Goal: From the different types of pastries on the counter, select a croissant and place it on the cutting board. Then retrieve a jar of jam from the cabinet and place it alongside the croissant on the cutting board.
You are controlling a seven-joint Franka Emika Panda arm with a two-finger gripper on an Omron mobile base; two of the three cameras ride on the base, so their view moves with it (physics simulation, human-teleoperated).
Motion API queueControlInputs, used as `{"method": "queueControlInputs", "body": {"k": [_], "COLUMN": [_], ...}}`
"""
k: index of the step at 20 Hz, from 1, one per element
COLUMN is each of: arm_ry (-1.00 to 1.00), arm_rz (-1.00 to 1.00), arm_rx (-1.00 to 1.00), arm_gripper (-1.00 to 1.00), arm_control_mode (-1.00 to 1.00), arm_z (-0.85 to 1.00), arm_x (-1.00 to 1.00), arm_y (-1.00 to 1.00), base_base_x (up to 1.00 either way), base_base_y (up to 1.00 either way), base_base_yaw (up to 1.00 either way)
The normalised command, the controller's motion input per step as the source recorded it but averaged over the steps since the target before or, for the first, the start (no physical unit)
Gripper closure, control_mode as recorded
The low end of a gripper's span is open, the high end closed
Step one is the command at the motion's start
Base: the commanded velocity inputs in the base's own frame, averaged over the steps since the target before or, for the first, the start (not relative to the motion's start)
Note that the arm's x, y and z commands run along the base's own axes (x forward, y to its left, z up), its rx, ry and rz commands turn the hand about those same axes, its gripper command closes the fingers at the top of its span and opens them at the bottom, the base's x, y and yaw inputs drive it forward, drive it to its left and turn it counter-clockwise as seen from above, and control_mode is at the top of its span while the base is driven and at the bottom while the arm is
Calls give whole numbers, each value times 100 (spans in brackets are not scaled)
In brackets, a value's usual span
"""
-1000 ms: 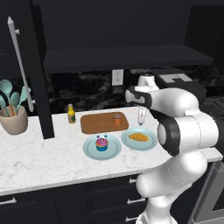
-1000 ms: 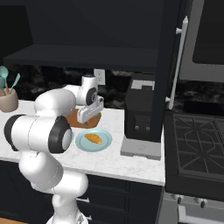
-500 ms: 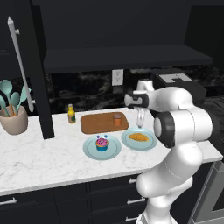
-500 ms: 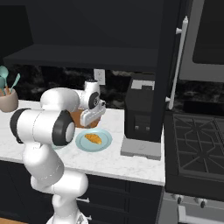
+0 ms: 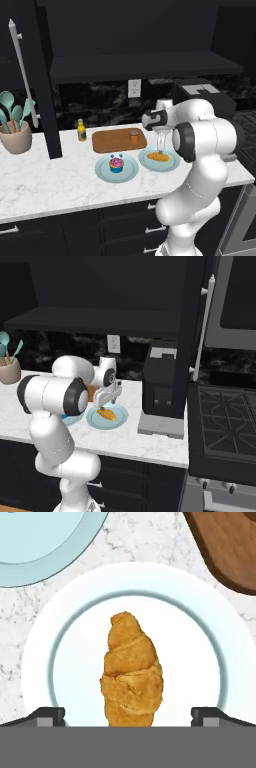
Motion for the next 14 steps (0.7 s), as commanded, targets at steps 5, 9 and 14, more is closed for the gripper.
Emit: {"method": "queueControlInputs", "body": {"k": [5,9,14], "arm_ry": [15,16,7], "arm_rz": [0,0,0], "arm_rx": [0,0,0], "arm_gripper": [-100,-100,-100], "arm_control_mode": [-100,-100,-100], "arm_z": [-13,-9,-5], "arm_x": [-12,-22,-12], "arm_y": [0,0,1], "base_base_x": [0,0,0], "base_base_y": [0,0,0], "base_base_yaw": [0,0,0]}}
